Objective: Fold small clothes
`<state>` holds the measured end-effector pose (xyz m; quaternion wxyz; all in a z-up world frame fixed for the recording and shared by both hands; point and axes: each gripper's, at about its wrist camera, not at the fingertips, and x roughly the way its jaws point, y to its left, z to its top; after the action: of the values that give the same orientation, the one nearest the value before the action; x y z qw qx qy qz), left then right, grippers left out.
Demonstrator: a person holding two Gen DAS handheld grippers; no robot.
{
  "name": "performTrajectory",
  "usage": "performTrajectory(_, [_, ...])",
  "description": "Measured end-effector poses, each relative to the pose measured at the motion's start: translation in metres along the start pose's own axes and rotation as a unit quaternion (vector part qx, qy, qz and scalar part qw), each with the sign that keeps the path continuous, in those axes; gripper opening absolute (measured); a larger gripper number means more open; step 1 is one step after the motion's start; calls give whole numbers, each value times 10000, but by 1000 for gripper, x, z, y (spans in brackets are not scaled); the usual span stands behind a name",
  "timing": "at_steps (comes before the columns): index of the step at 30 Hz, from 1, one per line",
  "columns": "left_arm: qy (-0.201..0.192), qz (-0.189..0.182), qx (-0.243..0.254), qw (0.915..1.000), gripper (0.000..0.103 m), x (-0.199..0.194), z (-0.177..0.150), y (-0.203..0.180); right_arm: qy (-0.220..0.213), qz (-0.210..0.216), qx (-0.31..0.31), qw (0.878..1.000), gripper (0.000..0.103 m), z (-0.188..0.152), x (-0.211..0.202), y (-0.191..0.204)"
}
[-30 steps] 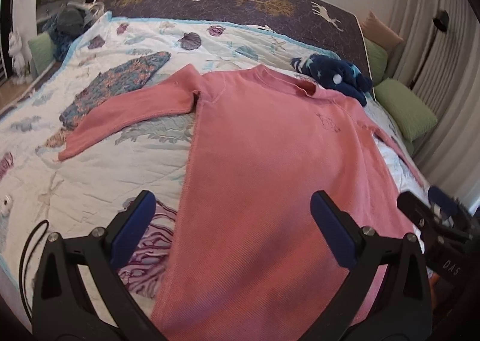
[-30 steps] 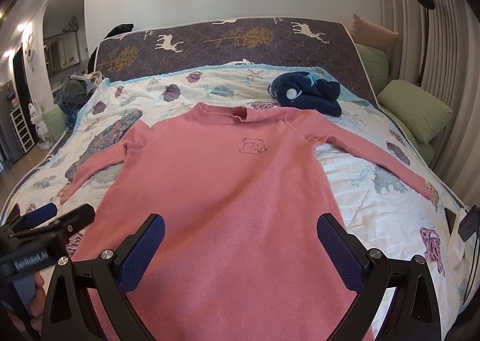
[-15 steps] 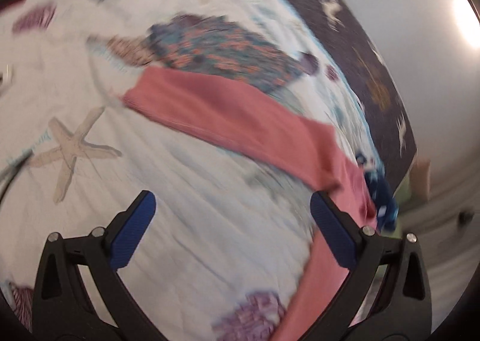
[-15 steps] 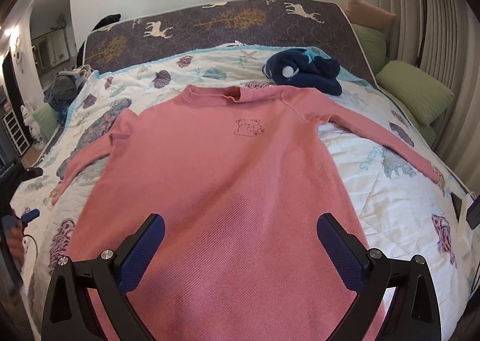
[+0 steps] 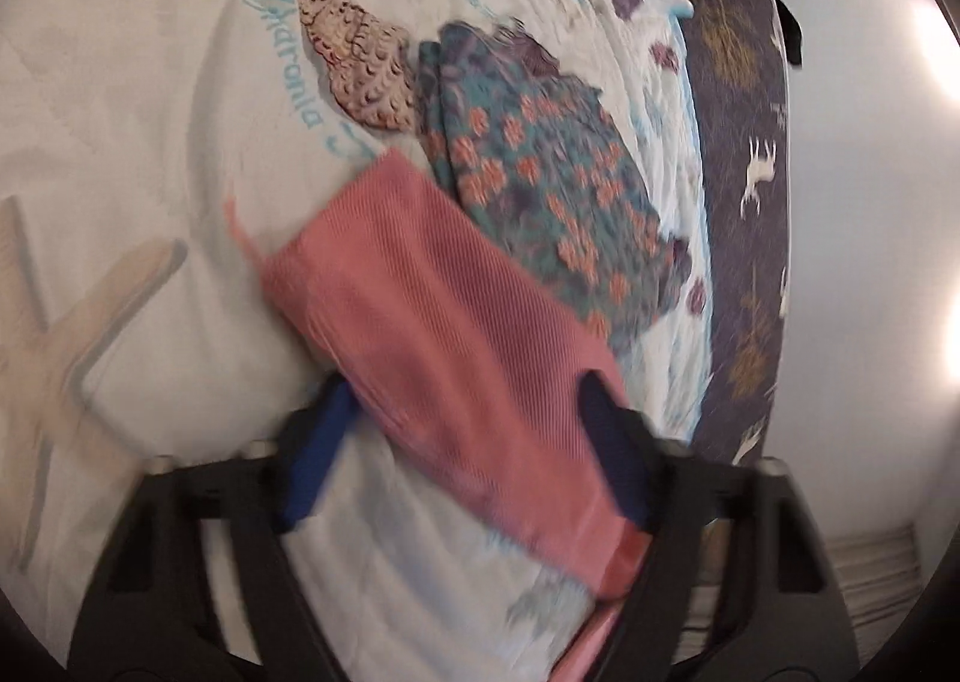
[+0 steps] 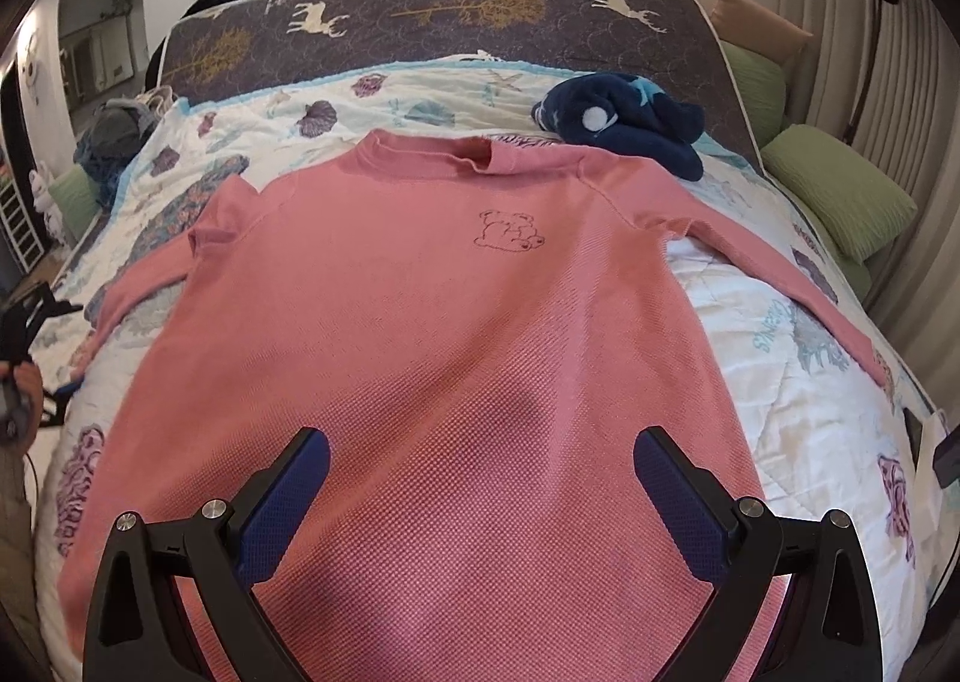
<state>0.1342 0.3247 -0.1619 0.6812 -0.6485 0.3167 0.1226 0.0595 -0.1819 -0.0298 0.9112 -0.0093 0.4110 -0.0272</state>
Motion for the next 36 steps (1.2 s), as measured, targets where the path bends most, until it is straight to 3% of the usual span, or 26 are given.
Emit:
performTrajectory(1, [56,-45,-17,10000,9,3,6,4,26,-2,-20,10000,103,0,2,1])
performTrajectory(2, [172,-90,-14,9998,3,6,10,6,54,-8,-31,10000,103,0,3,1])
performTrajectory(4, [76,-193,68,9998,3,-1,9,3,85,0,-30,10000,103,1,4,1])
performTrajectory(7, [-350,-160,780,9962,3,-23,-1,-29,31,14,22,10000,103,3,3,-3])
performTrajectory(10, [-658,-324,1736,9821,3,-41,-20,-84,-33,53,92,9999,103,6,3,-7])
performTrajectory(13, [-822,-586,2906,9515,3,-53,-64,-147,-119,133,157,9997,103,11,0,-12])
performTrajectory(14, [-801,-716,3488,9310,3,-53,-92,-176,-171,148,188,9996,103,13,-1,-15])
performTrajectory(16, [-704,-842,4211,9004,3,-49,-135,-206,-247,150,255,9993,103,14,-3,-22])
performTrajectory(18, [-484,-1008,5035,8567,3,-36,-199,-236,-293,154,365,9988,103,15,-5,-31])
performTrajectory(19, [-400,-1061,5262,8428,4,-32,-219,-241,-304,182,432,9984,103,15,-5,-35])
performTrajectory(20, [-252,-1116,5590,8212,4,-23,-249,-247,-301,243,538,9978,103,15,-5,-42])
performTrajectory(21, [1,-1136,5991,7925,4,-9,-287,-250,-270,324,697,9967,103,14,-5,-51])
performTrajectory(23, [428,-1052,6428,7575,4,13,-331,-245,-202,431,950,9943,103,13,-3,-65])
performTrajectory(24, [690,-895,6607,7421,4,28,-356,-238,-147,478,1137,9923,103,12,-2,-76])
performTrajectory(26, [1211,-573,6746,7259,8,50,-386,-217,-65,511,1415,9886,103,10,1,-92])
performTrajectory(29, [1705,-273,6707,7214,13,61,-400,-194,-31,613,1809,9816,103,7,3,-113])
performTrajectory(31, [1767,-218,6683,7223,26,56,-398,-190,19,719,2001,9771,103,7,8,-125])
performTrajectory(34, [1568,-347,6577,7359,47,35,-384,-190,134,1135,2141,9701,103,16,17,-132])
performTrajectory(36, [1323,-379,6458,7510,50,19,-365,-192,118,1522,2158,9644,95,26,20,-132])
